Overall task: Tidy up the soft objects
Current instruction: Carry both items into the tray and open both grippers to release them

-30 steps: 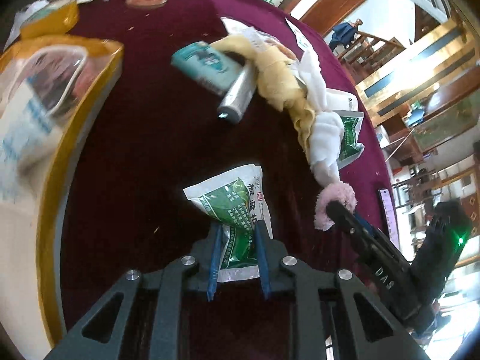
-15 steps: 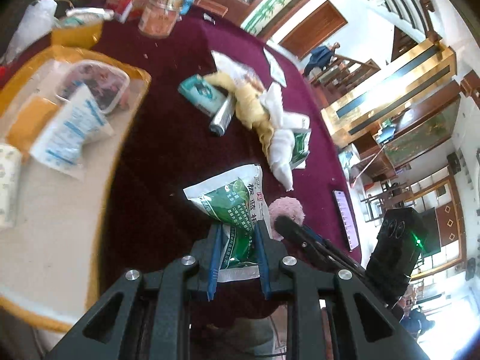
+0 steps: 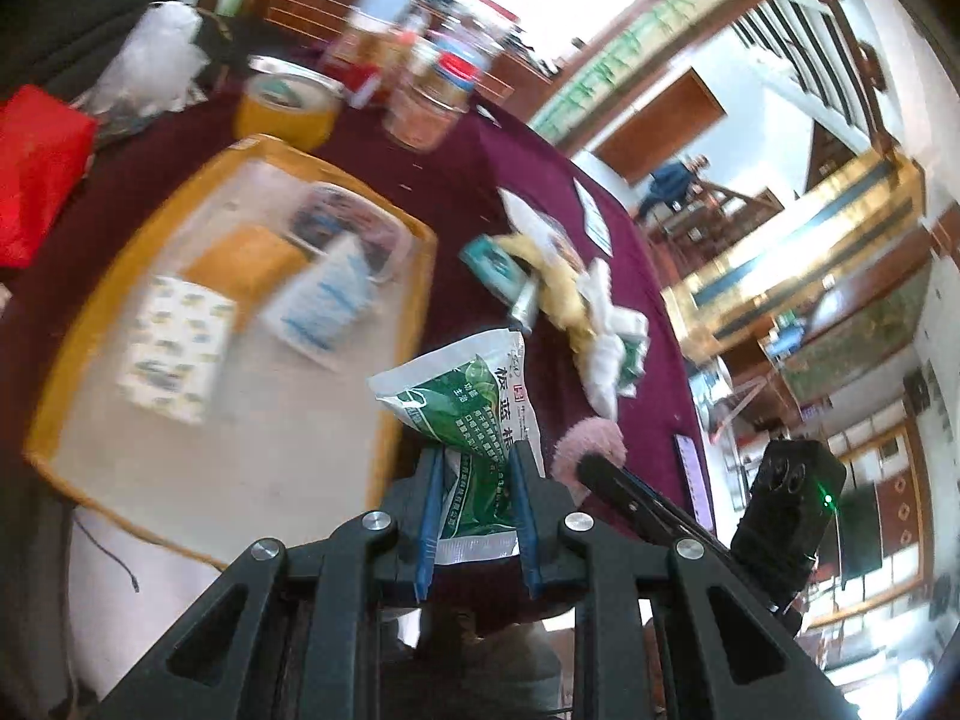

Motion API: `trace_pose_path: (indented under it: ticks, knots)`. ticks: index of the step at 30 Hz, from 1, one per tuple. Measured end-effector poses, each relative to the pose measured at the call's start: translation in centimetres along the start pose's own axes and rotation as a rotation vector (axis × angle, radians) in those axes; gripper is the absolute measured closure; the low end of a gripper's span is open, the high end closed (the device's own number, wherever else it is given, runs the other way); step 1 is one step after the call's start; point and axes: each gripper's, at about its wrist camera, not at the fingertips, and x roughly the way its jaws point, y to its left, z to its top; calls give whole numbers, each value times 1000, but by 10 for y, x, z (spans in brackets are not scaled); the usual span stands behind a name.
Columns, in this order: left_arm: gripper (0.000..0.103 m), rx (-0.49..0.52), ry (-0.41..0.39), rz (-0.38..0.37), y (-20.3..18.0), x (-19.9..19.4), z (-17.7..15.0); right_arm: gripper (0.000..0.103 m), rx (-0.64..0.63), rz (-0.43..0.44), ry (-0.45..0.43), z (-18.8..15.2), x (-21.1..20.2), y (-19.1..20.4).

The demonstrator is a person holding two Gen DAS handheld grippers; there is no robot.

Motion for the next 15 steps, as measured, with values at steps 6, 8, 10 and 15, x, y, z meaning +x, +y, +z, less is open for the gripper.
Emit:
trace_pose_path:
  ticks: [6,8,10,15]
  knots:
    - [82,-66,-26,57,41,-19,5,68,-71,70,55,9,29,39]
    - [82,-73,-9,81,51,-17,3,68,-112,92,74,10,43,54]
    - [82,-83,16,107,66,-10,0,68,-154,70,87,10,56,67]
    - [82,-83,72,154,85,4,-3,68,-225,11,134,20,91,86]
